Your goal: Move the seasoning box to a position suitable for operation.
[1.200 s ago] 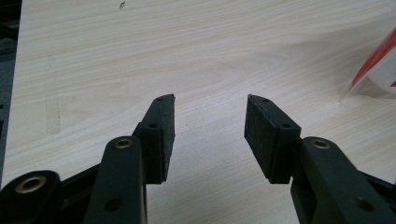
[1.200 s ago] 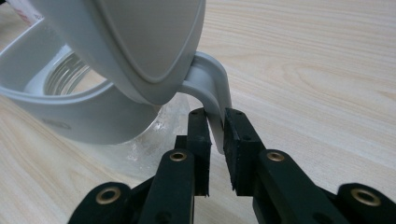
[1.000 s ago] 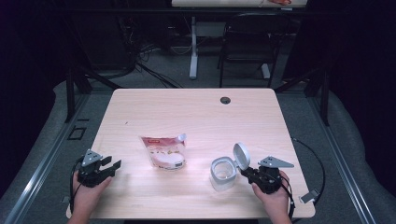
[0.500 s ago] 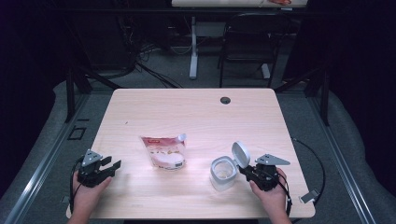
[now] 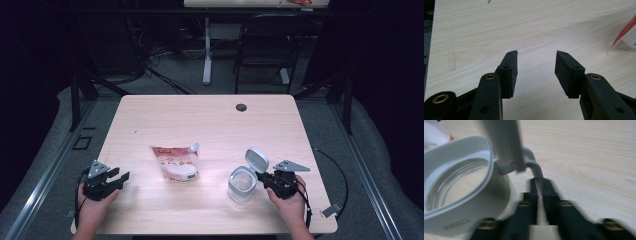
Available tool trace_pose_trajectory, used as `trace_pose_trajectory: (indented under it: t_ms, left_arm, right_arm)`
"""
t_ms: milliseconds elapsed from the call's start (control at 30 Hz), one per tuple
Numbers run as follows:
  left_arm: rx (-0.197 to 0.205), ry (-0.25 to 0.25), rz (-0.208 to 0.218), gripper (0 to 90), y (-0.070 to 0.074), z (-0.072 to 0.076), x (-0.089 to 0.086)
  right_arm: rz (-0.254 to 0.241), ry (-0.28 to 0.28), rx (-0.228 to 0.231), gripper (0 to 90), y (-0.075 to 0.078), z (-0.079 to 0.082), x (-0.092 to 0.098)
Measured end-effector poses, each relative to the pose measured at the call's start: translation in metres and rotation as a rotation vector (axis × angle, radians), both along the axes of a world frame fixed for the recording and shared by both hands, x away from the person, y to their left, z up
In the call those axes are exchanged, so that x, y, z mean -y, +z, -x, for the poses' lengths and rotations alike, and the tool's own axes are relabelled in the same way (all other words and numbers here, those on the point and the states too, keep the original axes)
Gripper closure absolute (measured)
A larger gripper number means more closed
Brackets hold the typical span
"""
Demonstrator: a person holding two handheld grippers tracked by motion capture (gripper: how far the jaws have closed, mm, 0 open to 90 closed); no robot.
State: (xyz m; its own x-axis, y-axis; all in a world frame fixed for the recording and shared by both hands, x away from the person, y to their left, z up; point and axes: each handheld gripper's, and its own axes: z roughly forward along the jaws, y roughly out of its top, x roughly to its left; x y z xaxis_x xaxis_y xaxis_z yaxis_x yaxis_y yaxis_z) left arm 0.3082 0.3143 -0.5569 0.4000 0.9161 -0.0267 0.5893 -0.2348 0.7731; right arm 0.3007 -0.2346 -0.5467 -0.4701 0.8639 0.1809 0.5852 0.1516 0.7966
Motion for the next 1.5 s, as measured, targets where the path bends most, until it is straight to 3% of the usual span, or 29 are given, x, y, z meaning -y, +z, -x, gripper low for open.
trace_pose_trajectory:
  t_ms: [133,233,800,1100,1200,1300,1500]
  left_arm:
    - [-0.001,0.0,-0.002,53.2,0.0,0.0,0.0]
    - [0.001,0.001,0.001,53.2,0.0,0.0,0.0]
    - [0.001,-0.004,0.0,53.0,0.0,0.0,0.0]
    - [-0.002,-0.003,-0.002,53.0,0.0,0.0,0.001]
    - [0.0,-0.006,-0.005,53.0,0.0,0.0,0.001]
    - [0.002,-0.004,-0.001,53.0,0.0,0.001,0.001]
    - [0.0,-0.006,-0.003,53.1,0.0,0.001,0.0]
  right_arm:
    - [-0.068,-0.033,0.003,85.6,0.001,-0.006,0.008]
    - [-0.08,-0.035,-0.001,85.3,0.0,-0.007,0.01]
    - [-0.078,-0.004,0.014,79.6,0.001,0.0,0.008]
    - [-0.07,0.016,0.005,82.7,0.001,-0.01,0.006]
    - [-0.078,-0.003,0.01,83.6,0.001,-0.016,0.006]
    - [-0.12,-0.011,-0.004,82.6,-0.001,-0.021,0.007]
    - [-0.096,-0.011,0.005,80.2,-0.001,-0.02,0.007]
